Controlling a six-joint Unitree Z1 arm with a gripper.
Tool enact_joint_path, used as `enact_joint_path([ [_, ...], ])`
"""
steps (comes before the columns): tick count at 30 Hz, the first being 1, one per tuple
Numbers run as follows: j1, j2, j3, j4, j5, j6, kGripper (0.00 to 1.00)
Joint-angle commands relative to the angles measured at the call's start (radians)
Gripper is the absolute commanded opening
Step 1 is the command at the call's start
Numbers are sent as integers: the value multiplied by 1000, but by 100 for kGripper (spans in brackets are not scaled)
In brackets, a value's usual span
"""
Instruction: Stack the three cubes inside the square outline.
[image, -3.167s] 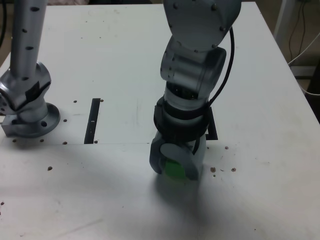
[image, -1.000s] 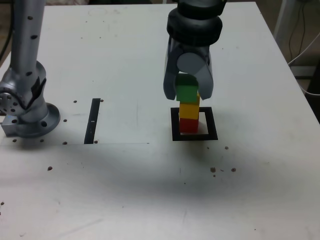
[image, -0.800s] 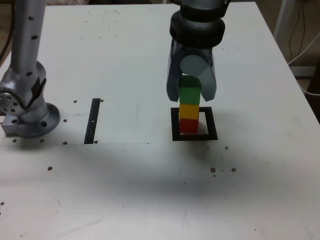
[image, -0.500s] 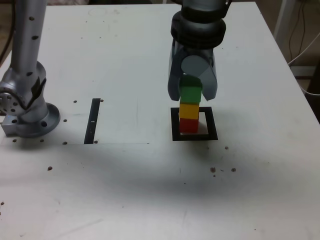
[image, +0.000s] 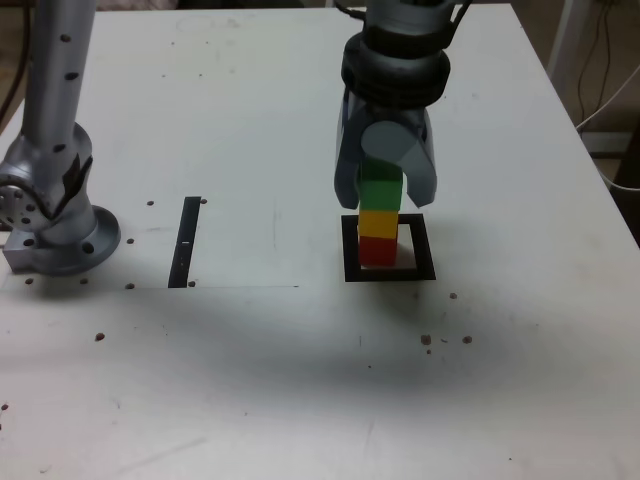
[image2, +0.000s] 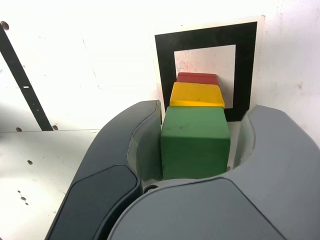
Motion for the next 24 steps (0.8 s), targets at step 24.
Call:
enact_joint_path([
  [24,1,-15,-1,17,16,-34,100],
])
